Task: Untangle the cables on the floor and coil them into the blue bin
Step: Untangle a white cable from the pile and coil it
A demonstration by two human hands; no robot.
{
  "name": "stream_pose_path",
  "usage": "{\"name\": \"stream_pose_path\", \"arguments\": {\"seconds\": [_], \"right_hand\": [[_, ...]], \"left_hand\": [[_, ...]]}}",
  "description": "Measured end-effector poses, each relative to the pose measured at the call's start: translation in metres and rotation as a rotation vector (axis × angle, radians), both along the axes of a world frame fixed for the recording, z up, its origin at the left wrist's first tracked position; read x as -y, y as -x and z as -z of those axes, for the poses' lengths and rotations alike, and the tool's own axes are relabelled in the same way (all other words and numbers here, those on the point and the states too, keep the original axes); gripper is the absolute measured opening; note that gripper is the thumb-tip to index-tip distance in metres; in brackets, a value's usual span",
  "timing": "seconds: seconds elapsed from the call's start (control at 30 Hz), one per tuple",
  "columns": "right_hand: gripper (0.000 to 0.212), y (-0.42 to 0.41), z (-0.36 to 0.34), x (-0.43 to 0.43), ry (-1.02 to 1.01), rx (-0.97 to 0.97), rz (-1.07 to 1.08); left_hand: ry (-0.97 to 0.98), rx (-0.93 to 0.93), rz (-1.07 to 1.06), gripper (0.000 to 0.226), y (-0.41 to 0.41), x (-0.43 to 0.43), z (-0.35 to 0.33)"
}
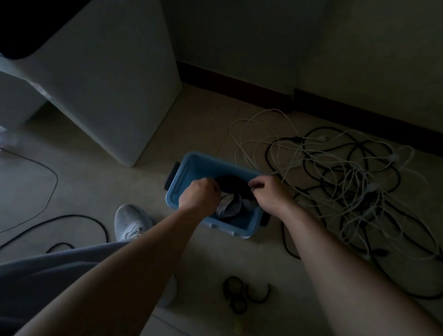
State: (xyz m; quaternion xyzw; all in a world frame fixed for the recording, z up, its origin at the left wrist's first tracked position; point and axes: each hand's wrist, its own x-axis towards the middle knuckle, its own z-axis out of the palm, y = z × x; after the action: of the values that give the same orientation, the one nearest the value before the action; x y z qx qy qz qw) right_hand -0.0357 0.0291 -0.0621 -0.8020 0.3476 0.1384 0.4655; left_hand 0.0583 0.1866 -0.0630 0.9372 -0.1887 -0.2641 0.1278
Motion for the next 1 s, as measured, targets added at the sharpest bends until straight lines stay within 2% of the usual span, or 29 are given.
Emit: {"name": "stream_pose_path", "arguments": {"seconds": [0.13,0.33,0.5,0.6,0.73,0.87,1.0], "right_hand": [[0.027,0.036,-0.007,0.004,-0.017,0.023,0.106],[0.022,0.109,-0.002,0.0,-0.027,0.008,0.275],[0.026,0.167,0.025,-0.01,-0.118,-0.114,0.267],[0.025,0.19,0.041,-0.01,-0.078,-0.181,0.217],[0.041,0.209,0.058,0.011,-0.005,-0.233,0.225],[0.045,0.22,0.079,0.044,0.003,-0.238,0.242],[0.048,0.22,0.095,0.069,-0.027,-0.233,0.248]], "left_hand": [[0.1,0.064,-0.017,0.026,0.024,0.001,-0.022],[0.221,-0.089,0.154,0.016,0.093,0.011,-0.039],[0.085,-0.349,0.266,0.011,0.144,0.016,-0.008],[0.004,-0.345,0.302,0.015,0.161,0.02,0.015],[-0.033,-0.351,0.314,0.022,0.172,0.048,0.041],[-0.065,-0.325,0.423,0.034,0.181,0.089,0.066],[-0.145,-0.306,0.56,0.038,0.182,0.118,0.088]]}}
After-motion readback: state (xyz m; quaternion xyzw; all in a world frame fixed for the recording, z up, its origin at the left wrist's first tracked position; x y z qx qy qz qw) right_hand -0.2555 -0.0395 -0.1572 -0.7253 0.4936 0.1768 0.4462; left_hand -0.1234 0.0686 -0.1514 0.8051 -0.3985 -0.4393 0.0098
